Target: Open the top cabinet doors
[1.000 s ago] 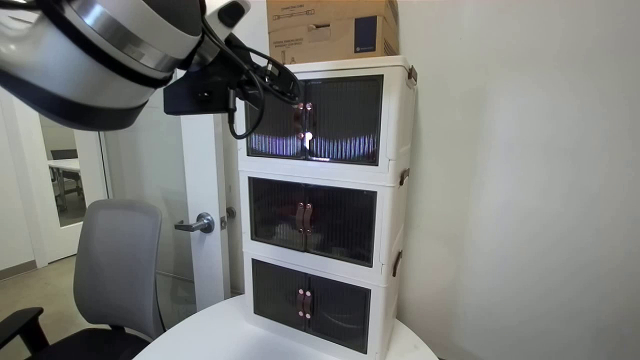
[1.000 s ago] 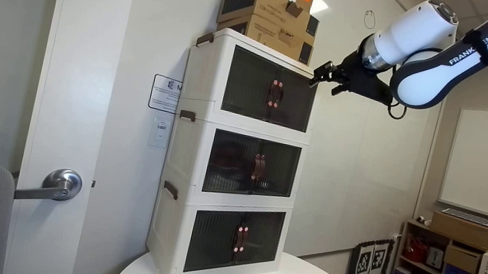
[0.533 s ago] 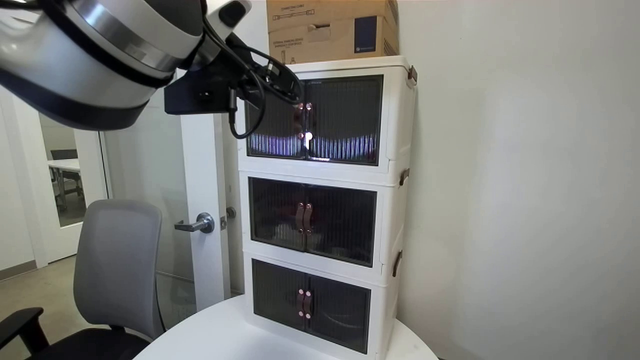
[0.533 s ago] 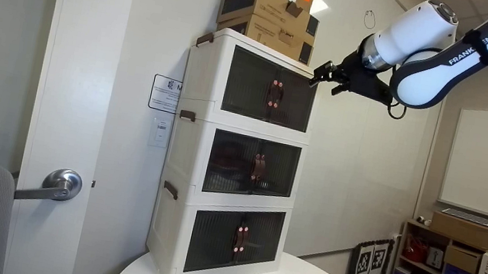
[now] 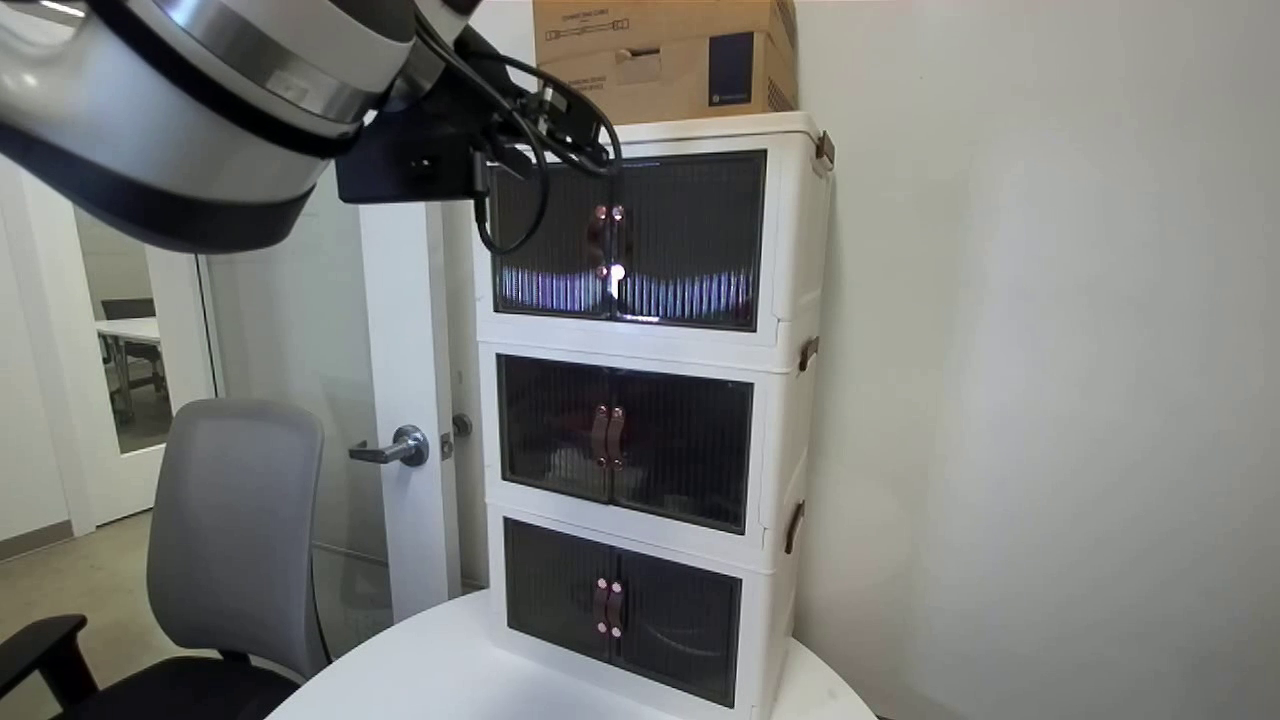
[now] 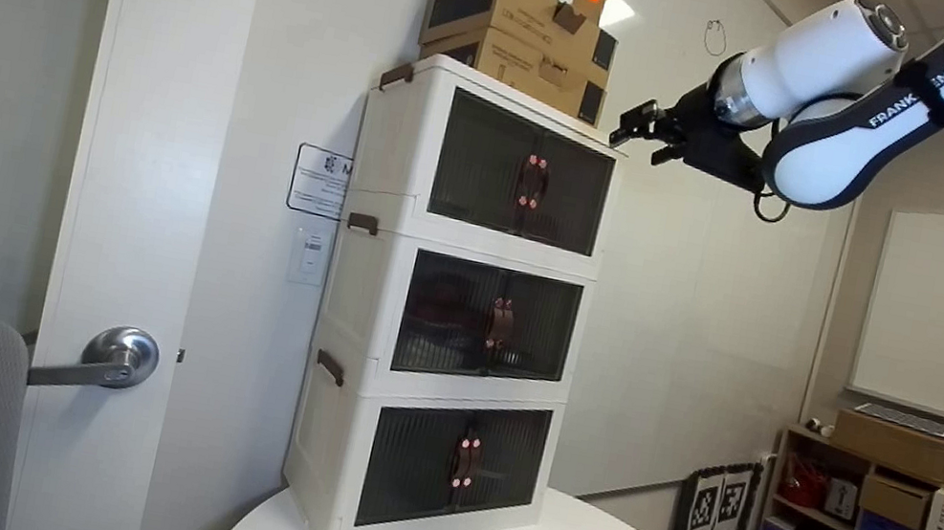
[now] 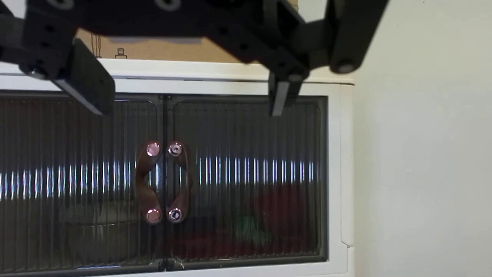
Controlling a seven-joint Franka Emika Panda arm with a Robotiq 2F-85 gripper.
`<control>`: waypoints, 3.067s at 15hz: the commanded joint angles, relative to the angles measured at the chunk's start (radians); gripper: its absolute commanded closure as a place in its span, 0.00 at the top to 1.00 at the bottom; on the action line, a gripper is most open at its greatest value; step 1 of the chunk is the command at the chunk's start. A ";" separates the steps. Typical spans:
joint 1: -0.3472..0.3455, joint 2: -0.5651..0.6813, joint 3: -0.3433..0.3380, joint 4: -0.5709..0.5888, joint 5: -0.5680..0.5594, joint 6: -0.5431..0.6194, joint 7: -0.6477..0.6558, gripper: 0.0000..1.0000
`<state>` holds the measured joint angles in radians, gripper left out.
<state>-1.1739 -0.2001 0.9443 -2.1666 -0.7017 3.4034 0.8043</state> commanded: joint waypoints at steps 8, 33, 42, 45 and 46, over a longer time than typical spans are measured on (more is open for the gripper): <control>-0.458 -0.018 0.493 0.020 0.184 0.115 -0.139 1.00; -1.274 -0.573 1.112 0.586 0.147 0.320 0.144 1.00; -1.273 -0.681 1.003 0.657 0.171 0.371 0.264 0.21; -1.287 -0.700 1.003 0.674 0.176 0.394 0.277 0.05; -1.279 -0.705 0.989 0.666 0.183 0.396 0.283 0.05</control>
<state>-2.4431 -0.8400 1.9797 -1.5562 -0.5456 3.7707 1.0287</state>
